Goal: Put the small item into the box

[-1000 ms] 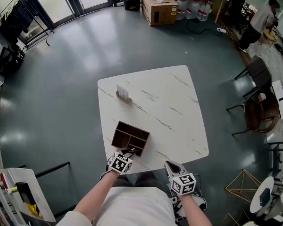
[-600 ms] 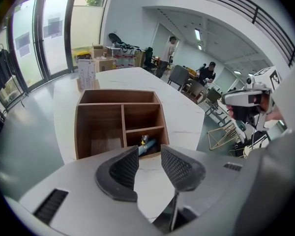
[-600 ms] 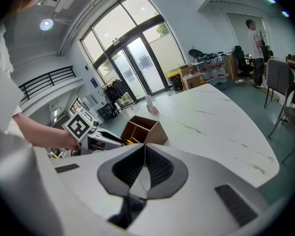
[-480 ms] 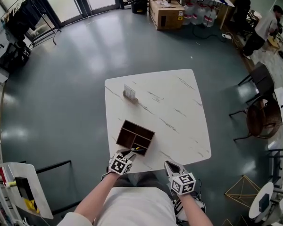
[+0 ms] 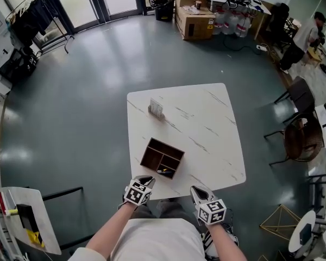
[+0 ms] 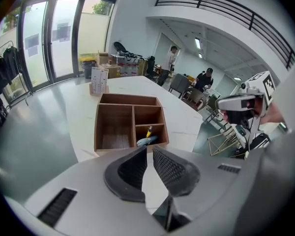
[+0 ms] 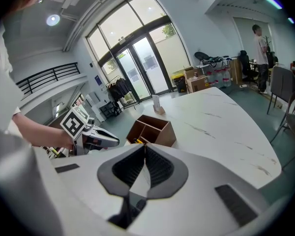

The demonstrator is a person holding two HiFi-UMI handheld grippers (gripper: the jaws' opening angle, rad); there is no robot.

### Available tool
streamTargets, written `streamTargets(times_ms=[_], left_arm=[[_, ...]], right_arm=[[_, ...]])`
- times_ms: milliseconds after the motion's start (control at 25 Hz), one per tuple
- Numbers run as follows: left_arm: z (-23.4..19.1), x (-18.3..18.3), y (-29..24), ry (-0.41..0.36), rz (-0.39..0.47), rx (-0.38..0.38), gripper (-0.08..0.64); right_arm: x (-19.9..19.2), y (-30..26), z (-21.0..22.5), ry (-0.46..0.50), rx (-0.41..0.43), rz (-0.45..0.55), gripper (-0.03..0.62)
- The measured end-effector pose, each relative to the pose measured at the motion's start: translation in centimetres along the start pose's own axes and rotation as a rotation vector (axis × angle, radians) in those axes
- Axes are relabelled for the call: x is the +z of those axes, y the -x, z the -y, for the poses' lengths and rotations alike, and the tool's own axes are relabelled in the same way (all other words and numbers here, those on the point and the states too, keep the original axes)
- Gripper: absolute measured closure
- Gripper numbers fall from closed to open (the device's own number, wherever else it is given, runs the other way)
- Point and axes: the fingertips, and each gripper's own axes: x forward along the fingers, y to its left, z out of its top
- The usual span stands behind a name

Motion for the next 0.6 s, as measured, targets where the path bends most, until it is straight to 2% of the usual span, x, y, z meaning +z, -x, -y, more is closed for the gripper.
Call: streamTargets(times_ms=[320,600], left_arm=[[-0.2,-2.1,3.8,-0.014,0.049,-0.047,0.546],[-1.9,-4.3,7.5,-0.021,0.088,-0.076,0.546]], right_arm=[[-0.9,1.3,-3.3,0.016,-0.08,0.018,0.565],[-0.9,2.4,-6.3,0.01,-0.16,0.065,0.565]])
